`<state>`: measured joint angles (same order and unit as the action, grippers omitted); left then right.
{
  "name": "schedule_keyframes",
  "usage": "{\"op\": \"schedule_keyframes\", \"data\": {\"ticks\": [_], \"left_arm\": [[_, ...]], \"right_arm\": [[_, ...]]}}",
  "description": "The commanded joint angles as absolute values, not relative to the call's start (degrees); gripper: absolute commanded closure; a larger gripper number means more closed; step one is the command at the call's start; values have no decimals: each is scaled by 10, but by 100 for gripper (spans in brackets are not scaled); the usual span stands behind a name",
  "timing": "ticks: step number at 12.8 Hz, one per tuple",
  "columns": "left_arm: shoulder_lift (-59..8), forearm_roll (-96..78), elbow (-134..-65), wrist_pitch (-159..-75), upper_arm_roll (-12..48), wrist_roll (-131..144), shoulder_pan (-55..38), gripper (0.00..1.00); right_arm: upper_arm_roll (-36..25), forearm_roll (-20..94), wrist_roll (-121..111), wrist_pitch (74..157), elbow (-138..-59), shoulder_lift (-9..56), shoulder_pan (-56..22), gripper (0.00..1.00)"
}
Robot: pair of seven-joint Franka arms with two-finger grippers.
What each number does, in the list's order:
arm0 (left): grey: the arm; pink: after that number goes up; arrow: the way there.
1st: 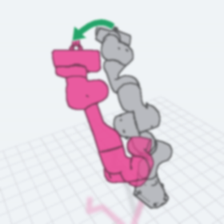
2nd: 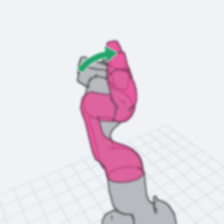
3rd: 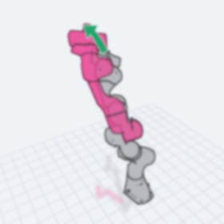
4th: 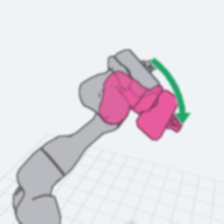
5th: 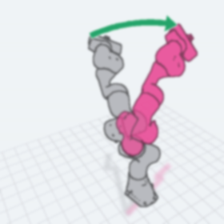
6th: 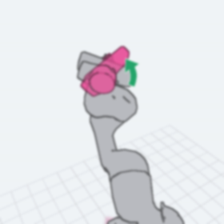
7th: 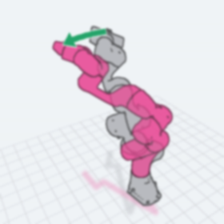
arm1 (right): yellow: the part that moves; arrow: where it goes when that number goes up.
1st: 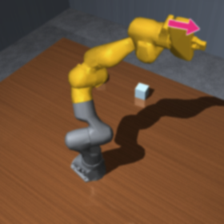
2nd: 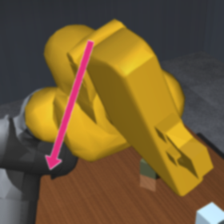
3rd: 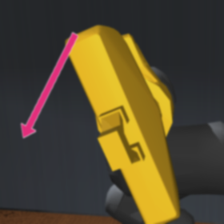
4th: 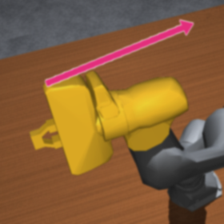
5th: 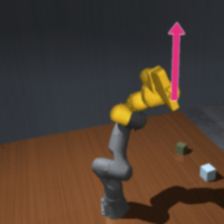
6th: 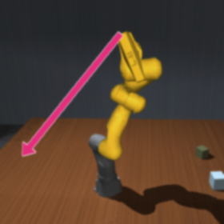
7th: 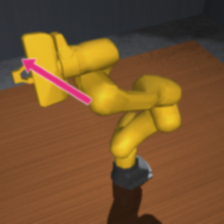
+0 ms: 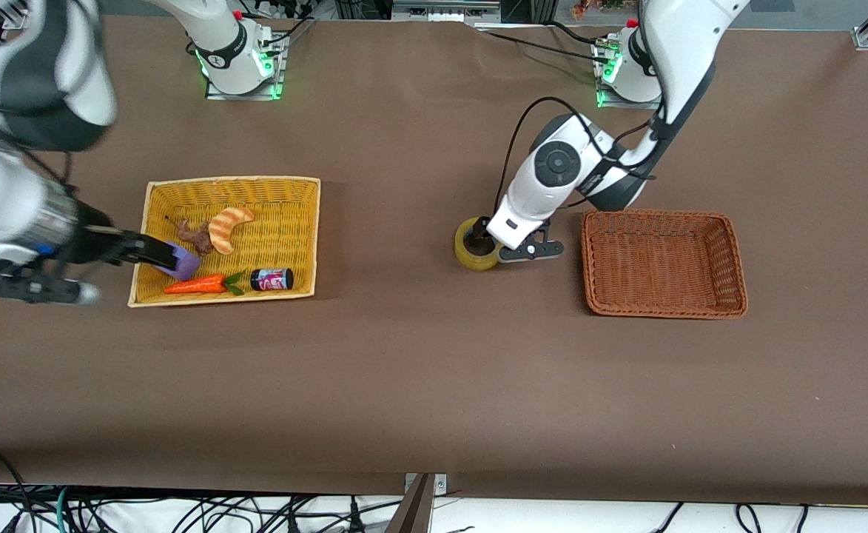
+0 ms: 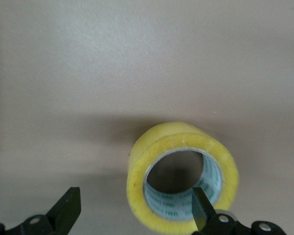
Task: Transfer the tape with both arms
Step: 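Grasp the tape with the left gripper while the right gripper releases it, then carry the tape with the left gripper and lower it into the basket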
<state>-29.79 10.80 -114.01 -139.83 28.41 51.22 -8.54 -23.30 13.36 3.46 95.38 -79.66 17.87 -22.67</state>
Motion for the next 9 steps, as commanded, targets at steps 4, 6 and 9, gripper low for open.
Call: {"op": "schedule_keyframes", "data": {"ticks": [4, 6, 9], "left_arm": [[-343, 202, -1135, -1433, 289, 574, -98, 0], [-352, 244, -1135, -1441, 289, 592, -99, 7], [-358, 280, -1134, -1441, 289, 616, -98, 90]], "right_arm": [[-1, -2, 22, 908, -965, -10, -40, 0], [17, -3, 15, 946, -1024, -47, -9, 0], [66, -15, 2, 943, -998, -39, 30, 0]]}}
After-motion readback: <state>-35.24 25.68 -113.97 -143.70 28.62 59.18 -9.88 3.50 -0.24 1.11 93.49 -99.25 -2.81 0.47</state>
